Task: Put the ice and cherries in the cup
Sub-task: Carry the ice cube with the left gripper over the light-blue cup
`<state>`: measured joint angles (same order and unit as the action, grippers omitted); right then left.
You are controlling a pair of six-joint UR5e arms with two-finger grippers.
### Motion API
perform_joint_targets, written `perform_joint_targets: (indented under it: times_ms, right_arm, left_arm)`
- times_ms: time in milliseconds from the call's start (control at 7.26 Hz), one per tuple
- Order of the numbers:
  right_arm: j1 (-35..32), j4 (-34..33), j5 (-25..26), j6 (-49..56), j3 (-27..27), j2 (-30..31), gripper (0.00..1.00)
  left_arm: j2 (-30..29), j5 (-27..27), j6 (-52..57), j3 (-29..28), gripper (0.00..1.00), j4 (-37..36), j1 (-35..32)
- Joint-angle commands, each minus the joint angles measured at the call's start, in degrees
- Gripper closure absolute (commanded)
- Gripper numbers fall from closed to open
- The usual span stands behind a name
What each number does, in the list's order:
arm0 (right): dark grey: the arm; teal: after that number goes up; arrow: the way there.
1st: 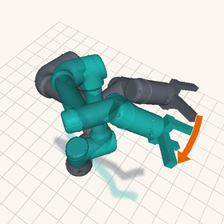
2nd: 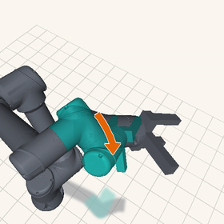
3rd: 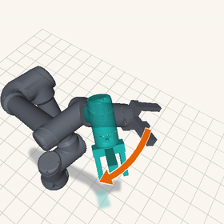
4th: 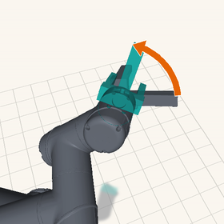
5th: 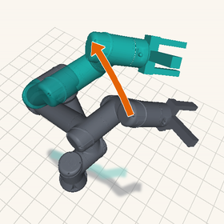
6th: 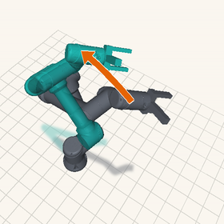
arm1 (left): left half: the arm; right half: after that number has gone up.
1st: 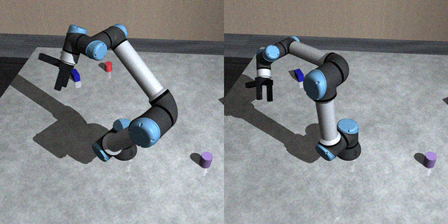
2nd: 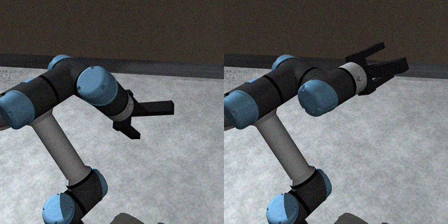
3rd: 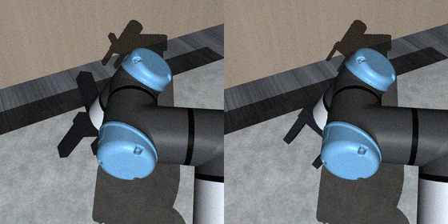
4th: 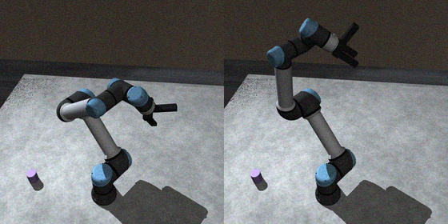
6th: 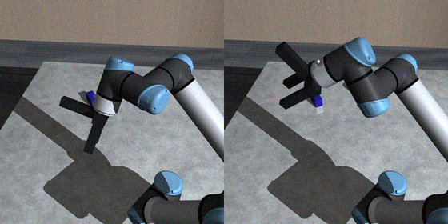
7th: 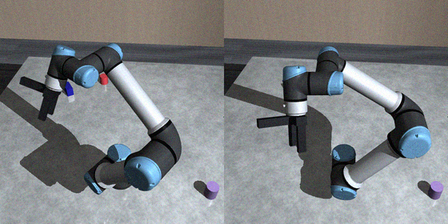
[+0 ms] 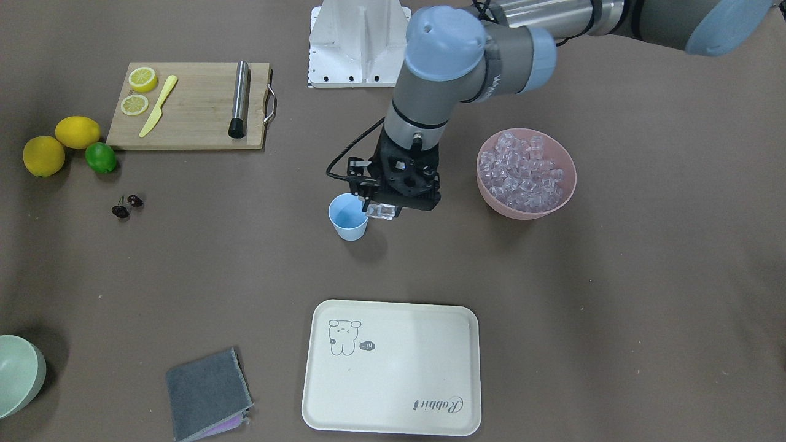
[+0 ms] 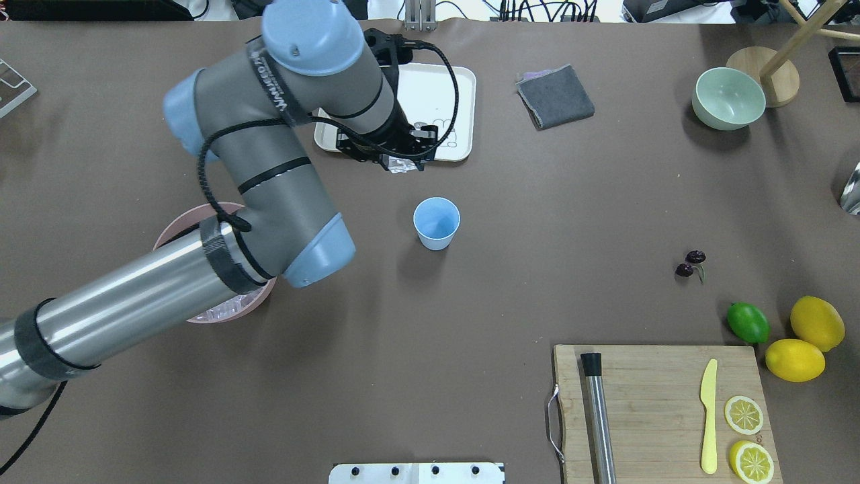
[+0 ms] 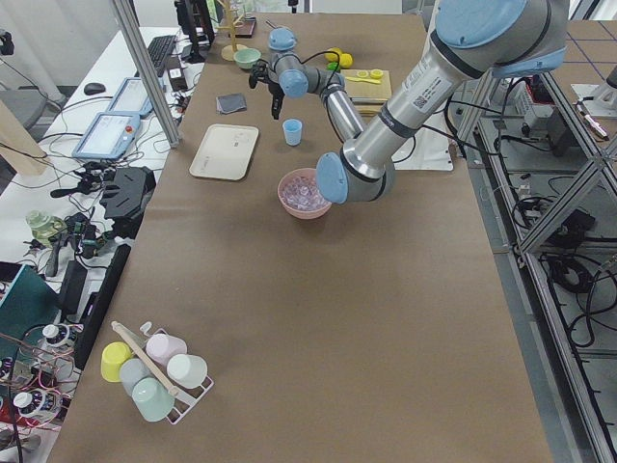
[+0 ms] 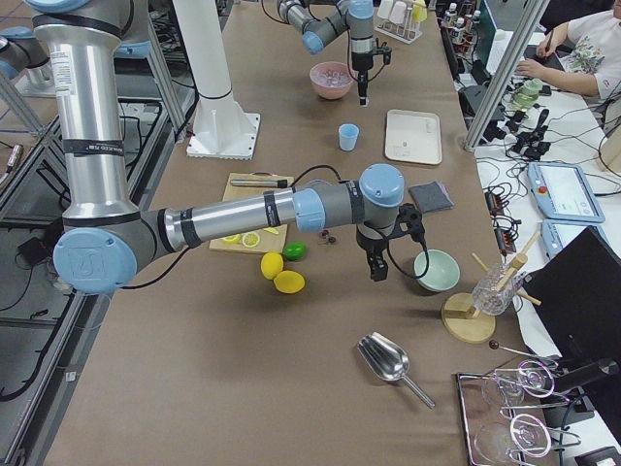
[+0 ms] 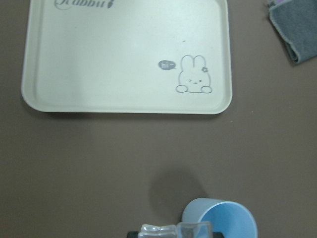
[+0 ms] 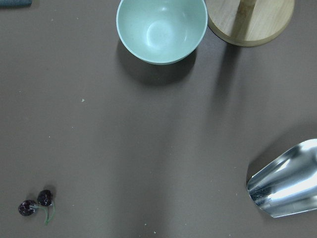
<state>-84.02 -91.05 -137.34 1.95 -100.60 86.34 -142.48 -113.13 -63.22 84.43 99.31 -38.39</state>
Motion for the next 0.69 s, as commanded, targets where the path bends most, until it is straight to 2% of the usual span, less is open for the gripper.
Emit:
perform_joint_targets:
  times_ms: [0, 413, 551]
  right_arm:
    - [0.00, 0.00, 0.06, -0.81, -0.30, -0.47, 0.00]
    - [0.09, 0.00, -0.12, -2.12, -0.21, -0.65, 0.00]
    - [0.09, 0.00, -0.03, -2.13, -0.21, -0.65, 0.00]
  left_arm:
    - [-1.22, 3.35, -2.34, -4.01, 1.00, 5.01, 2.87]
    - [-1.13, 3.53, -3.49, -4.71, 1.00, 5.10, 4.98]
    - [-1.22, 3.53, -3.32, -4.80, 0.88, 5.10, 5.08]
